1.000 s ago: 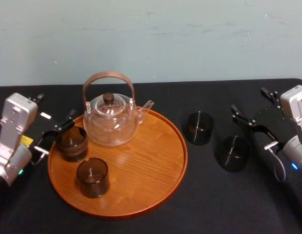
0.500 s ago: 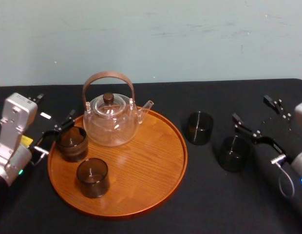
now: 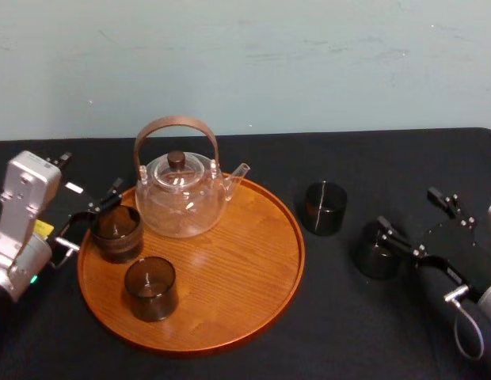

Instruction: Pick up the glass from the table and place it on the tray.

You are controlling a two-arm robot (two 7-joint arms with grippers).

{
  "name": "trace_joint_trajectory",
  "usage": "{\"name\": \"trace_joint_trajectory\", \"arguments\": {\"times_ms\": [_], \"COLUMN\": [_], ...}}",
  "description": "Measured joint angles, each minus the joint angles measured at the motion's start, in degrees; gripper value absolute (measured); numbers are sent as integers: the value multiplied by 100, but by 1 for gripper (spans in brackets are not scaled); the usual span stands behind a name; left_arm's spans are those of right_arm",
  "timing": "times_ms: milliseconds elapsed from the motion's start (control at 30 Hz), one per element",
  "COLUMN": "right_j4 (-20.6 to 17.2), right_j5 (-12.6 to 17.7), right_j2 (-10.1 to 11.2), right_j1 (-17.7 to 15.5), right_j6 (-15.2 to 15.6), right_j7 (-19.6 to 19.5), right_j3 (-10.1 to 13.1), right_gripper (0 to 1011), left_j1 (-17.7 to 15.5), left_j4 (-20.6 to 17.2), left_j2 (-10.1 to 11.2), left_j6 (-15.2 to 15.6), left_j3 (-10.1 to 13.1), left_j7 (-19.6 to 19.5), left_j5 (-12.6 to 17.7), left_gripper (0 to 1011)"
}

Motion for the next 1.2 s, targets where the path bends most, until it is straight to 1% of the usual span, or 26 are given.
{"name": "trace_joint_trajectory", "arguments": {"times_ms": [233, 533, 867, 1200], "right_j4": [-32, -39, -54, 41], "right_j5": [12, -23, -60, -15], "right_j2": [-98, -225, -372, -547], "right_j1": [-178, -318, -492, -609], "right_j6": [62, 117, 188, 230], "right_j7": [85, 151, 180, 283], "right_j3": [44, 103, 245, 396], "right_gripper": [1003, 1002, 1002, 1002], "left_j1": [0, 0, 0, 0], "left_j4": [0, 0, 0, 0], "left_j2": [0, 0, 0, 0], "left_j6": [0, 0, 0, 0], "left_j3": [0, 0, 0, 0], "left_j7": [0, 0, 0, 0], "left_j5": [0, 0, 0, 0], "left_gripper": [1001, 1001, 1002, 1001]}}
